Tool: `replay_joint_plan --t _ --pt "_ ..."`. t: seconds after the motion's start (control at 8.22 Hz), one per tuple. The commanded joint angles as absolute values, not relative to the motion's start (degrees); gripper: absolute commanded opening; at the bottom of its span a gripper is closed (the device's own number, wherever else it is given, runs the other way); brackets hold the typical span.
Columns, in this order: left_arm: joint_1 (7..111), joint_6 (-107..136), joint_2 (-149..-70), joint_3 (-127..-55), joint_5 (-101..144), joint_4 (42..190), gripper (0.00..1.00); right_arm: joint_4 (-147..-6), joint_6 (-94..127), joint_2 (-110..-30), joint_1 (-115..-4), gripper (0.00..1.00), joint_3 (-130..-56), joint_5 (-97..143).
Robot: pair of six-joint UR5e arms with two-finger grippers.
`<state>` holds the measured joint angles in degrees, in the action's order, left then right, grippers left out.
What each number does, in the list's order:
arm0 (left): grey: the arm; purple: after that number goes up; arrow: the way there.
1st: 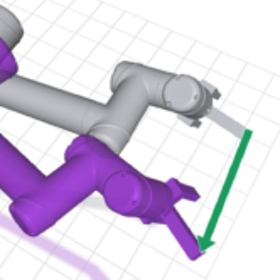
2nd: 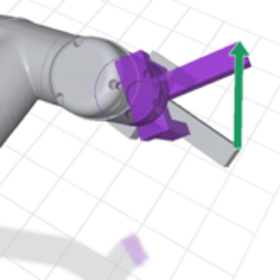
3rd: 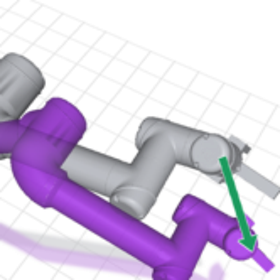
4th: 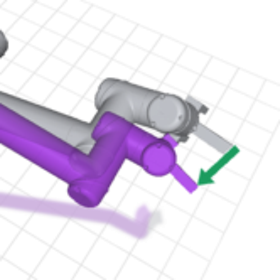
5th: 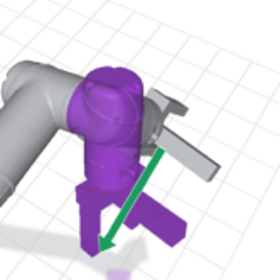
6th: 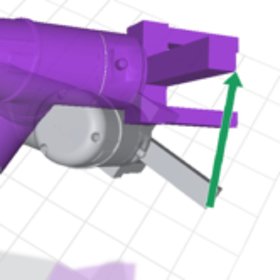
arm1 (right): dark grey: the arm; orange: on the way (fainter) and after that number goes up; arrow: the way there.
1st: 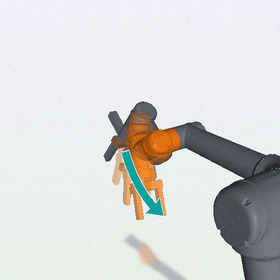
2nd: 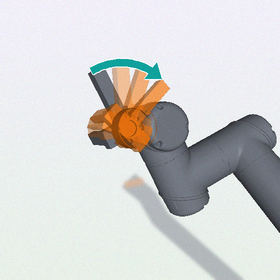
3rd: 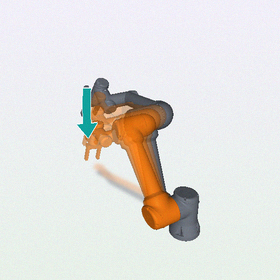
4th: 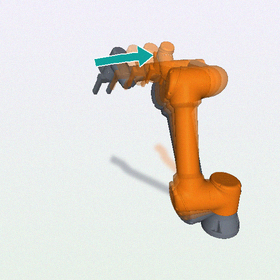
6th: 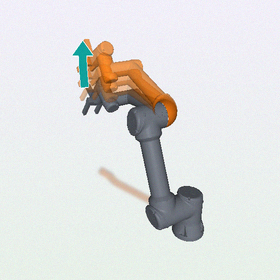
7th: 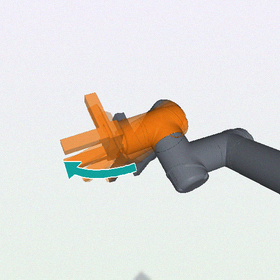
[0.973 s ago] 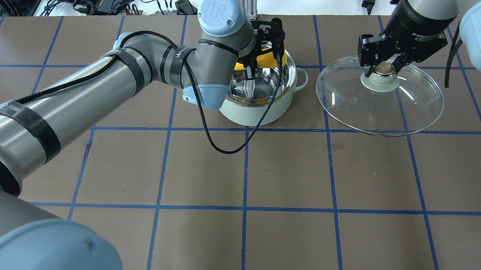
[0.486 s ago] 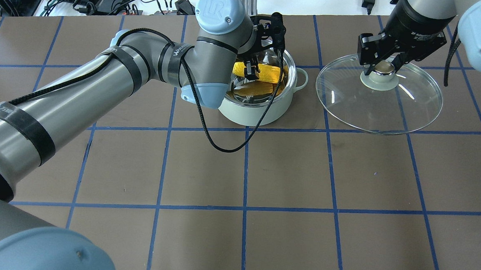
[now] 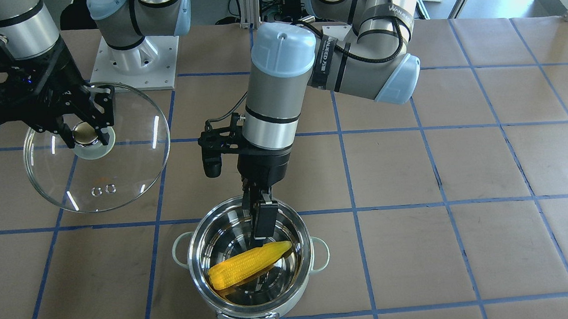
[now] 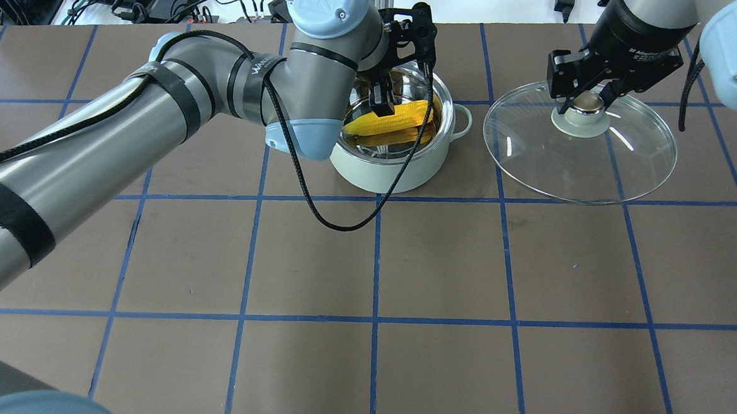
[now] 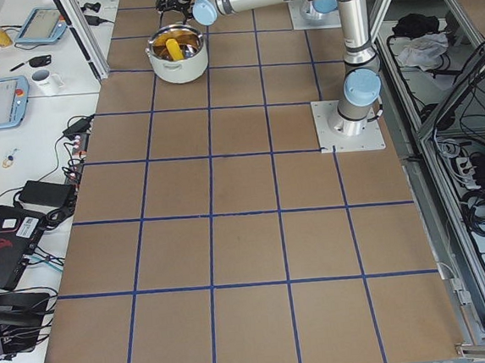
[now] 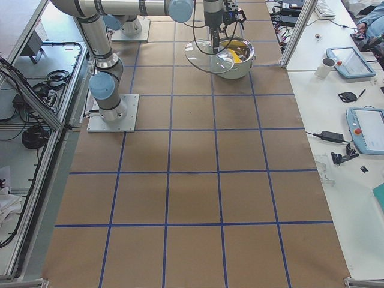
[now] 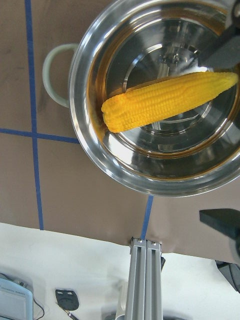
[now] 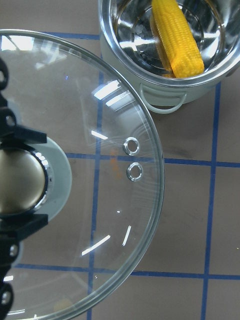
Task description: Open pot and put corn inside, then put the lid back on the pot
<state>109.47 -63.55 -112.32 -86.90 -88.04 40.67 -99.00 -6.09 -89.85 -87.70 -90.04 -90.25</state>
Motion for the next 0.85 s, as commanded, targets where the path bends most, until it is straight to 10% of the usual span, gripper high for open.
replay_joint_plan --t 0.0,0.73 --pt "104.2 -59.3 -104.8 -86.8 -87.4 50.1 1.0 -104.0 -5.5 -88.5 -87.9 0.36 -90.0 -90.0" --pt "86.8 -37.7 -95.4 -86.8 -83.8 68.9 1.0 -119.3 11.7 -79.7 -100.4 0.34 -89.1 -90.1"
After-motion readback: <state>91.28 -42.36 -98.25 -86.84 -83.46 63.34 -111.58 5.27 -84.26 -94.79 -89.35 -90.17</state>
